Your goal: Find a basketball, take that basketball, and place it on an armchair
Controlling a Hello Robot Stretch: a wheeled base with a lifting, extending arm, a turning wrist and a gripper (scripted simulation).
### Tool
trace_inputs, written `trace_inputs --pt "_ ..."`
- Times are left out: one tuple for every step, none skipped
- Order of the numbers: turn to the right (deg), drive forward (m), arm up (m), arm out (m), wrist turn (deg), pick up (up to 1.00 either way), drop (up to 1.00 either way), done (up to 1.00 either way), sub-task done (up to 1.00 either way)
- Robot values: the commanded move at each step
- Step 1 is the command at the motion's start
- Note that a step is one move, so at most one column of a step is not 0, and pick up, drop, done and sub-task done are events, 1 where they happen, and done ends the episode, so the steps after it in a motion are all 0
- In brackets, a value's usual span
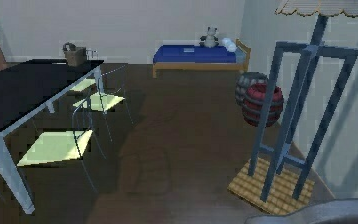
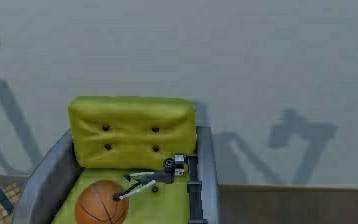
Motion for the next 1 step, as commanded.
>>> trace_inputs --pt "0.0 0.0 0.1 0.0 0.0 0.0 0.0 0.0 0.0"
